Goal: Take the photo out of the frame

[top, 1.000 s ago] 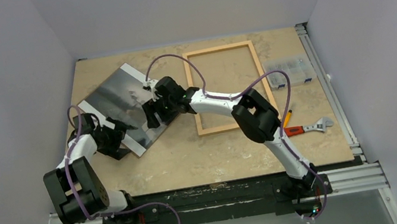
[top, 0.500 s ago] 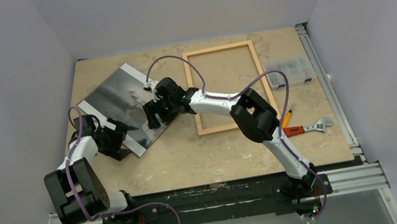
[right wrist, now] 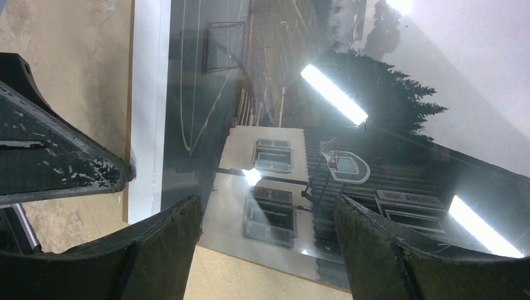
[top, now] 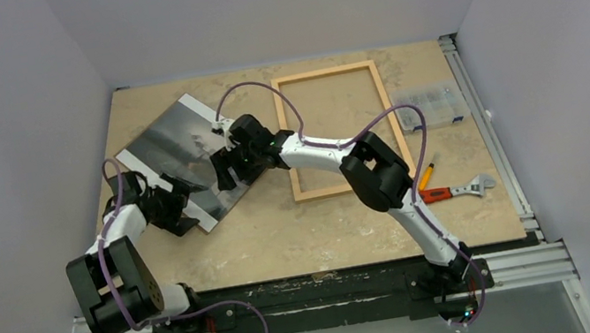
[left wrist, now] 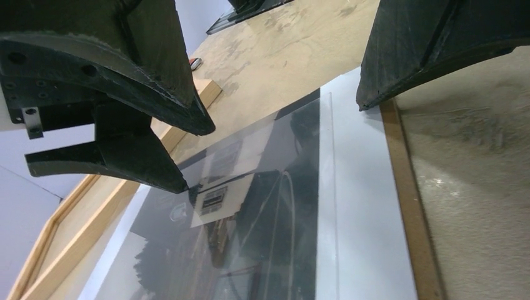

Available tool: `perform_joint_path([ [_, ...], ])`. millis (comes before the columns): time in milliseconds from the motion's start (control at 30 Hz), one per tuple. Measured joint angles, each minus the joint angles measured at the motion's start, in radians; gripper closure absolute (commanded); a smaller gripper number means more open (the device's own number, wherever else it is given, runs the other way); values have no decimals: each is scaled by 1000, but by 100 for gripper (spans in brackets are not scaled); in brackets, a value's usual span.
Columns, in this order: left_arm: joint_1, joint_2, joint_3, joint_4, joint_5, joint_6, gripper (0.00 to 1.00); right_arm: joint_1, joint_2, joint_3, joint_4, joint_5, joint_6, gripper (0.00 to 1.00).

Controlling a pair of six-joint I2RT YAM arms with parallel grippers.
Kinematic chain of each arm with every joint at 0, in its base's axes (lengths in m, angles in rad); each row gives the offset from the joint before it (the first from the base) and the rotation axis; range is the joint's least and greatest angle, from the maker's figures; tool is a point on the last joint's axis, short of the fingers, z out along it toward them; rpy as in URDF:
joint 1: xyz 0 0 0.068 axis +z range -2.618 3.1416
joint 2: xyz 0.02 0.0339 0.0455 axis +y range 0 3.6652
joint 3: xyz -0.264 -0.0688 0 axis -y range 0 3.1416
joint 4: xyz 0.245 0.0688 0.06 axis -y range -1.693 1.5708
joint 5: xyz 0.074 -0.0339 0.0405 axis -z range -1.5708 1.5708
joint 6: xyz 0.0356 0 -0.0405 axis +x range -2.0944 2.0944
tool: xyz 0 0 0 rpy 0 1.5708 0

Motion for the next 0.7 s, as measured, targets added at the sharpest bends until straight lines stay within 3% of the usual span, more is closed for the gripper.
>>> perform_joint_path([
  [300,0,-22,0,28,61,-8,2,2,-29,-68,72,1,67,23],
  [533,0,-27,70,-69,12,18,3,23,-191,-385,293,-4,336,33],
  [700,4,89,233,-118,-19,31,4,71,-197,-462,449,-27,535,35],
])
